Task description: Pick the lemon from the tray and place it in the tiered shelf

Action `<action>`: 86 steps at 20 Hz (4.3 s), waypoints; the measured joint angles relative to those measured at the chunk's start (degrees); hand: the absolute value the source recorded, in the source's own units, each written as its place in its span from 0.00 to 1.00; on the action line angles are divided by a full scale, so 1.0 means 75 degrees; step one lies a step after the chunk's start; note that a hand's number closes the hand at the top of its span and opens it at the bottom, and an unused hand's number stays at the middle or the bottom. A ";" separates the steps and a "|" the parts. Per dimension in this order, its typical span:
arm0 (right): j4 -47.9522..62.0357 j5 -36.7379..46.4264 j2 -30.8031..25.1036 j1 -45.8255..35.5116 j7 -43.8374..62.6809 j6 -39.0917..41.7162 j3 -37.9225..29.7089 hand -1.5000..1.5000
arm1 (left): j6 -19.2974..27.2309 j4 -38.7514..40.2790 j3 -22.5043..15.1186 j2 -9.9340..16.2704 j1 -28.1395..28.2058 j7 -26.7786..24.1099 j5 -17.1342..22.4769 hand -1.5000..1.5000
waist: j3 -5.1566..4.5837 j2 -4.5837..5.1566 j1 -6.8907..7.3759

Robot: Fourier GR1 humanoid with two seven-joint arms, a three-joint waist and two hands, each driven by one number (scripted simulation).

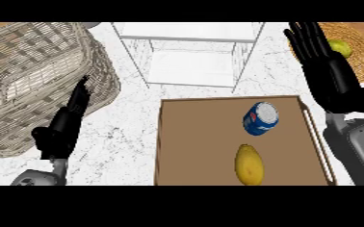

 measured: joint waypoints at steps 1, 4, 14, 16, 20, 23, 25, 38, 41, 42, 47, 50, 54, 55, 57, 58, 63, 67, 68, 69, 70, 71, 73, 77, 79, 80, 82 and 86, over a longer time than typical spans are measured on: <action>0.0000 -0.0003 0.0030 0.0075 0.0075 -0.0125 -0.0074 0.00 | 0.0004 -0.0133 -0.0039 0.0031 0.0019 0.0049 -0.0066 0.50 | -0.0055 -0.0021 0.0005; -0.0265 0.0076 0.0017 0.0702 0.0551 -0.0867 -0.0250 0.00 | 0.0026 -0.0022 -0.0060 0.0029 -0.0064 0.0071 -0.0199 0.50 | -0.0177 -0.0073 -0.0167; 0.0473 0.1061 0.0248 0.3141 0.0726 -0.4129 -0.1133 0.00 | 0.0050 0.0092 -0.0069 -0.0056 -0.0015 0.0090 -0.0206 0.50 | -0.0289 -0.0082 -0.0853; 0.0189 0.1334 0.0674 0.3739 0.0324 -0.4983 -0.1238 0.00 | 0.0052 0.0116 -0.0157 -0.0143 -0.0140 0.0193 -0.0244 0.50 | -0.0283 -0.0105 -0.0802; -0.1086 0.1604 0.1737 0.5024 -0.0714 -0.5899 -0.1119 0.00 | -0.0083 0.0215 -0.0256 -0.0236 -0.0283 0.0263 -0.0272 0.50 | -0.0277 -0.0121 -0.0562; -0.2198 0.1635 0.1748 0.6147 -0.0952 -0.5596 -0.0745 0.00 | -0.0189 0.0415 -0.0275 -0.0350 -0.0480 0.0252 -0.0292 0.50 | -0.0281 -0.0110 -0.0414; -0.2587 0.1912 0.1516 0.6600 -0.0739 -0.5526 -0.0313 0.00 | -0.0272 0.0475 -0.0274 -0.0387 -0.0657 0.0332 -0.0295 0.50 | -0.0284 -0.0092 -0.0295; -0.5682 0.4451 -0.1974 0.8189 0.3915 -0.5423 0.0719 0.00 | -0.0507 0.0710 -0.0392 -0.0615 -0.1001 0.0249 -0.0497 0.50 | -0.0335 0.0023 0.0119; -0.6150 0.4916 -0.2813 0.8443 0.5040 -0.4961 0.0762 0.00 | -0.0520 0.0653 -0.0424 -0.0638 -0.1019 0.0309 -0.0524 0.50 | -0.0344 0.0031 0.0179; -0.6307 0.5057 -0.3072 0.8488 0.5442 -0.4797 0.0739 0.00 | -0.0508 0.0721 -0.0391 -0.0651 -0.1042 0.0243 -0.0537 0.50 | -0.0346 0.0039 0.0182; -0.6610 0.5260 -0.4143 0.8129 0.7354 -0.4022 0.0511 0.00 | -0.0515 0.0834 -0.0376 -0.0734 -0.1211 0.0297 -0.0577 0.50 | -0.0350 0.0041 0.0223; -0.6651 0.5272 -0.4452 0.7428 0.8353 -0.3648 0.0568 0.00 | -0.0625 0.0959 -0.0314 -0.0728 -0.1350 0.0316 -0.0551 0.50 | -0.0339 0.0034 0.0253; -0.6668 0.5297 -0.4555 0.6428 0.9193 -0.3264 0.0817 0.00 | -0.0638 0.0982 -0.0323 -0.0799 -0.1303 0.0272 -0.0593 0.50 | -0.0327 0.0005 0.0274; -0.6650 0.5310 -0.4501 0.6175 0.9329 -0.3187 0.0922 0.00 | -0.0631 0.0900 -0.0339 -0.0807 -0.1253 0.0343 -0.0603 0.50 | -0.0322 -0.0005 0.0277; -0.6640 0.5335 -0.4477 0.5727 0.9611 -0.3026 0.1082 0.00 | -0.0689 0.0909 -0.0284 -0.0795 -0.1293 0.0410 -0.0561 0.50 | -0.0321 -0.0015 0.0259; -0.6628 0.5357 -0.4430 0.5545 0.9720 -0.2973 0.1207 0.00 | -0.0704 0.0927 -0.0260 -0.0785 -0.1241 0.0336 -0.0567 0.50 | -0.0320 -0.0022 0.0248; -0.6549 0.5460 -0.4259 0.4581 1.0208 -0.2749 0.1572 0.00 | -0.0713 0.0898 -0.0241 -0.0810 -0.1210 0.0347 -0.0637 0.50 | -0.0319 -0.0041 0.0223; -0.6353 0.5740 -0.3912 0.4006 1.0422 -0.2685 0.1981 0.00 | -0.0699 0.0880 -0.0195 -0.0845 -0.1209 0.0376 -0.0670 0.50 | -0.0315 -0.0050 0.0192; -0.6294 0.5859 -0.3821 0.3873 1.0475 -0.2650 0.2089 0.00 | -0.0679 0.0895 -0.0179 -0.0871 -0.1241 0.0389 -0.0684 0.50 | -0.0315 -0.0050 0.0185; -0.6246 0.6022 -0.3694 0.3748 1.0513 -0.2628 0.2233 0.00 | -0.0620 0.0831 -0.0226 -0.0933 -0.1255 0.0474 -0.0729 0.50 | -0.0314 -0.0055 0.0183; -0.6215 0.6170 -0.3592 0.3681 1.0542 -0.2607 0.2351 0.00 | -0.0572 0.0862 -0.0229 -0.0964 -0.1250 0.0455 -0.0780 0.50 | -0.0314 -0.0059 0.0160; -0.6147 0.6330 -0.3457 0.3603 1.0568 -0.2586 0.2464 0.00 | -0.0568 0.0813 -0.0230 -0.0956 -0.1236 0.0497 -0.0796 0.50 | -0.0314 -0.0062 0.0162; -0.6037 0.6651 -0.3189 0.3488 1.0616 -0.2529 0.2628 0.00 | -0.0592 0.0764 -0.0222 -0.0961 -0.1140 0.0481 -0.0785 0.50 | -0.0314 -0.0066 0.0154; -0.5805 0.7248 -0.2611 0.3340 1.0682 -0.2366 0.2843 0.00 | -0.0586 0.0676 -0.0211 -0.0967 -0.1141 0.0594 -0.0836 0.50 | -0.0312 -0.0068 0.0129; -0.5671 0.7548 -0.2297 0.3337 1.0698 -0.2275 0.2971 0.00 | -0.0614 0.0700 -0.0167 -0.0939 -0.1077 0.0529 -0.0838 0.50 | -0.0314 -0.0068 0.0110; -0.5548 0.7725 -0.2111 0.3325 1.0702 -0.2233 0.3086 0.00 | -0.0627 0.0714 -0.0139 -0.0943 -0.1070 0.0483 -0.0829 0.50 | -0.0313 -0.0067 0.0107; -0.5440 0.7980 -0.1823 0.3369 1.0716 -0.2114 0.3153 0.00 | -0.0663 0.0749 -0.0077 -0.0922 -0.0965 0.0359 -0.0812 0.50 | -0.0310 -0.0067 0.0085; -0.5193 0.8482 -0.1154 0.3404 1.0734 -0.1830 0.3291 0.00 | -0.0636 0.0861 -0.0096 -0.1008 -0.0930 0.0272 -0.0897 0.50 | -0.0308 -0.0063 0.0049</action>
